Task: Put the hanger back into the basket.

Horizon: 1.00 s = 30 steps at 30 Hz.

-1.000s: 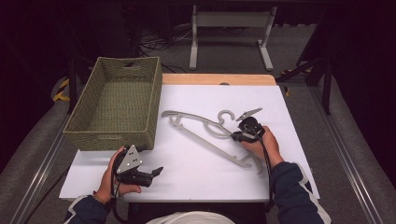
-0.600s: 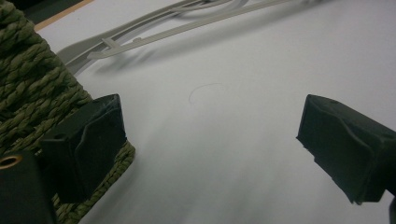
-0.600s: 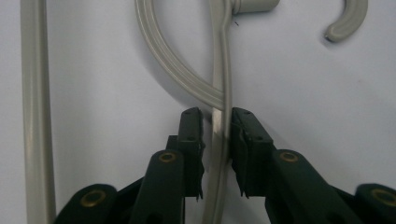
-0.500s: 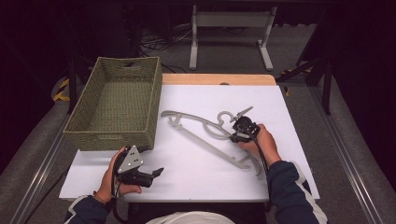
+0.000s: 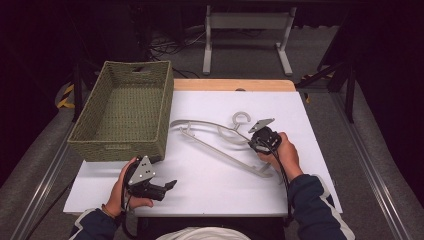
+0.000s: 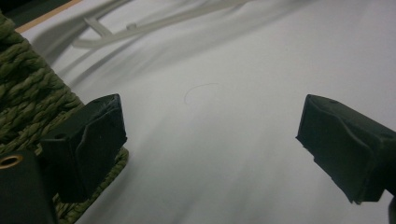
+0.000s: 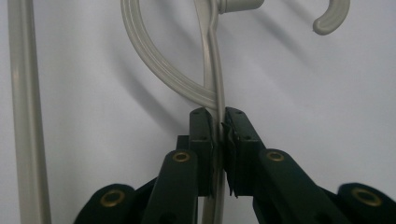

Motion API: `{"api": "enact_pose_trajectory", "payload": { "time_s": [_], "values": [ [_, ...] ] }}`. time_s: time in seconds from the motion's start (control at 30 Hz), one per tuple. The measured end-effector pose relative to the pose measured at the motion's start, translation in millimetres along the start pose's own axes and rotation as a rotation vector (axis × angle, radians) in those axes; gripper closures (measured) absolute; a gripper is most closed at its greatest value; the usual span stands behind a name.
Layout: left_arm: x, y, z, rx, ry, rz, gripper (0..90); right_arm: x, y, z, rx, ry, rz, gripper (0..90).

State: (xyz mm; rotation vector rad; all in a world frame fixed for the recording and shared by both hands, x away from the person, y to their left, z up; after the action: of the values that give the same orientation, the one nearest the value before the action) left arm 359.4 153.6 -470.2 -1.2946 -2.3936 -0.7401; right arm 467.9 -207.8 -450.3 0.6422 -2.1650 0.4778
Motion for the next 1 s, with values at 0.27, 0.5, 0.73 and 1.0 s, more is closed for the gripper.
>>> {"api": "enact_pose_trajectory", "payload": {
  "time_s": [0.27,0.5,0.73,1.0],
  "values": [
    [4.7,1.7,-0.6,-0.009,-0.017,-0.024,7.9,24.7,-5.2,-8.3,-0.006,-0.130,0.036,82.5],
    [8.1,2.5,-1.5,-0.015,-0.028,-0.036,7.9,40.7,-6.9,-11.3,-0.010,-0.198,0.040,82.4],
    [11.8,3.5,-3.4,-0.011,-0.039,-0.050,8.2,54.3,-4.2,-8.3,0.119,-0.206,0.008,82.3],
    [28.7,6.8,-13.6,-0.011,-0.081,-0.110,9.1,68.2,-3.0,4.8,0.204,-0.222,-0.010,82.3]
  ]
}}
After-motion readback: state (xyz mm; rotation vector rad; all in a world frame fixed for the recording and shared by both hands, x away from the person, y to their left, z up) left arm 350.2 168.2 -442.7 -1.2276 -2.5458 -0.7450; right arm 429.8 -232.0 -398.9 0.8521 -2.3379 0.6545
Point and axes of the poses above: each handheld gripper's, and its own axes: x roughly backward along the jaws, z roughly out of its underside, y roughly to its left, the point moved 4 cm from there along -x, roughly forward along the jaws, and after that the axes turned 10 degrees about -x, right-handed, at the moved point
